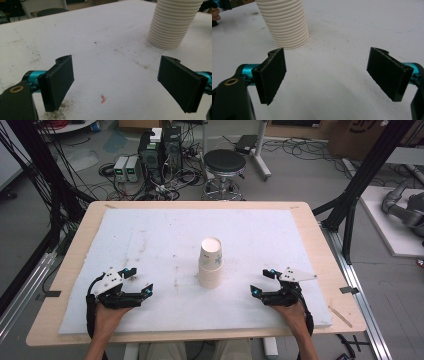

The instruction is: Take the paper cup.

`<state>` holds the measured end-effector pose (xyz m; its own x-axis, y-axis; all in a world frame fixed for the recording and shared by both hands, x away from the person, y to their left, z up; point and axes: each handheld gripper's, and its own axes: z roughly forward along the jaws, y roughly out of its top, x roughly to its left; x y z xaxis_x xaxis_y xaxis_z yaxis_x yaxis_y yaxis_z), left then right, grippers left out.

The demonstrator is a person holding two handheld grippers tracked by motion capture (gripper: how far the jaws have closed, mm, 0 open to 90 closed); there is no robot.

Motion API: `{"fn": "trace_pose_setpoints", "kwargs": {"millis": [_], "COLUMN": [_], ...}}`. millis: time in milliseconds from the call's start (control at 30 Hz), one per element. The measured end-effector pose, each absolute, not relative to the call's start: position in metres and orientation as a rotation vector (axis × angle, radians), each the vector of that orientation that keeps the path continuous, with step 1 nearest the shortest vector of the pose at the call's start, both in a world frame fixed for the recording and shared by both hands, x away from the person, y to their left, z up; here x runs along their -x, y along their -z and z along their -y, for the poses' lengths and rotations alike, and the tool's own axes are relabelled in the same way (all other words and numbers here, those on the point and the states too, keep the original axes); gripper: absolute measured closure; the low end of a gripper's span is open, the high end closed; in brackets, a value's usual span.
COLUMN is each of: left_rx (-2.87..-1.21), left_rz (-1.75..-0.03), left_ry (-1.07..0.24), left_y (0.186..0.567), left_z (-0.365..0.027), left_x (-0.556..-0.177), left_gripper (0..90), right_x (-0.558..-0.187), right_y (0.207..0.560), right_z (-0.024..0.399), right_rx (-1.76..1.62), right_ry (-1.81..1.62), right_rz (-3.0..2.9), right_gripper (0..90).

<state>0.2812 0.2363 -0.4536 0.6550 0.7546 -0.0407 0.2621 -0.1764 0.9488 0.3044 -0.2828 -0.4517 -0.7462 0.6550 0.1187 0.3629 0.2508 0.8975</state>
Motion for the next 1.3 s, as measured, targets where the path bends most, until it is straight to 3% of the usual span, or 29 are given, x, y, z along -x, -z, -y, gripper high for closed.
{"fn": "trace_pose_setpoints", "kwargs": {"millis": [800,1300], "left_rx": [-1.725,-1.725], "left_rz": [-0.821,-0.830], "left_ry": [-0.542,-0.534], "left_y": [0.454,0.454], "left_z": [-0.238,-0.238], "left_x": [-0.281,-0.281], "left_gripper": [13.5,13.5], "right_x": [-0.305,-0.318], "right_y": [0.449,0.355], "right_z": [0.284,0.275], "right_rx": [-0.953,-0.785], "right_ry": [-1.512,-1.535], "right_rz": [-2.260,-2.353], "right_gripper": [16.4,16.4]}}
